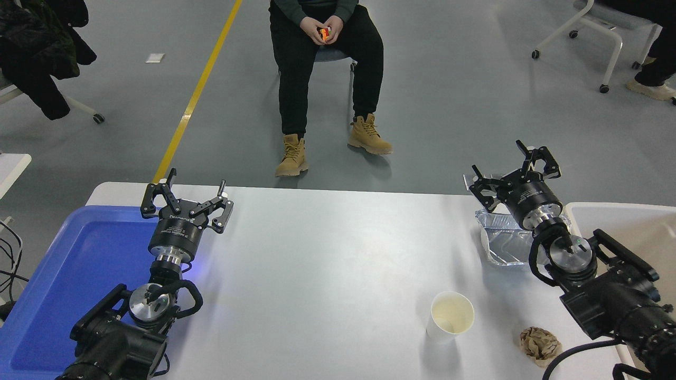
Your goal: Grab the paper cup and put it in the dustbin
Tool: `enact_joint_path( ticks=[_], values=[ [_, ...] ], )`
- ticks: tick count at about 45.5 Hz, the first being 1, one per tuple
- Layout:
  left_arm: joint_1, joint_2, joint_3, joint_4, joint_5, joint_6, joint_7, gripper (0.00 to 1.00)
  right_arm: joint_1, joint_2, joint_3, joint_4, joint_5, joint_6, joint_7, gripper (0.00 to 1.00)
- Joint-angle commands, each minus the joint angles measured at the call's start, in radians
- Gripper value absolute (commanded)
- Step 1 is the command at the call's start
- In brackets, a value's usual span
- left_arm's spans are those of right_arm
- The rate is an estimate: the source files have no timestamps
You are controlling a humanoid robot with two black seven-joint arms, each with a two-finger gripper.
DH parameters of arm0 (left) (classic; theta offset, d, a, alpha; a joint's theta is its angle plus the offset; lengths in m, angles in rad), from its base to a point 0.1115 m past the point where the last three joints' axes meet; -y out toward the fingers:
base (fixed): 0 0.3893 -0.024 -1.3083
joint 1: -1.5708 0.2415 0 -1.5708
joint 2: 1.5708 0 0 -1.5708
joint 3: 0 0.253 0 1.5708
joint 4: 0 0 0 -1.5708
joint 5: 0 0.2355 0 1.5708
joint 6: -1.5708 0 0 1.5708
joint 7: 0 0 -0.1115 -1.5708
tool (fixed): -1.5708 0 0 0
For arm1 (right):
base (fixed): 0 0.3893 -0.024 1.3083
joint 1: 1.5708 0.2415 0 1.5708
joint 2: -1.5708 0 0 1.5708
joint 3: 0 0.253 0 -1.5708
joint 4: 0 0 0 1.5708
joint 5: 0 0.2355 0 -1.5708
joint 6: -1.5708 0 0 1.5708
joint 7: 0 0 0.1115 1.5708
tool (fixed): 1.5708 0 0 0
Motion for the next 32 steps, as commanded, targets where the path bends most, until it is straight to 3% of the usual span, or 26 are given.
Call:
enact_joint_path(
  ticks=[1, 10, 23, 32],
  values=[
    [0.0, 0.0, 0.0, 0.0, 0.0, 0.0, 0.0, 0.99, 0.084, -0.042, -0.101, 0.01, -0.138, 0.002, -0.008, 1.0],
    [0.0, 0.0, 0.0, 0.0, 0.0, 0.0, 0.0, 0.99, 0.234, -0.14, -0.285, 0.023, -0.25, -0.008, -0.008, 1.0],
    [0.0, 0.0, 0.001, 0.0, 0.0, 0.0, 0.0, 0.99, 0.674, -0.418, -0.89, 0.282, -0.234, -0.028, -0.005, 1.0],
    [0.0, 0.0, 0.001, 0.0, 0.0, 0.0, 0.0, 0.99, 1.05, -0.481, -1.314, 0.398, -0.229, -0.018, 0.0, 1.0]
  ],
)
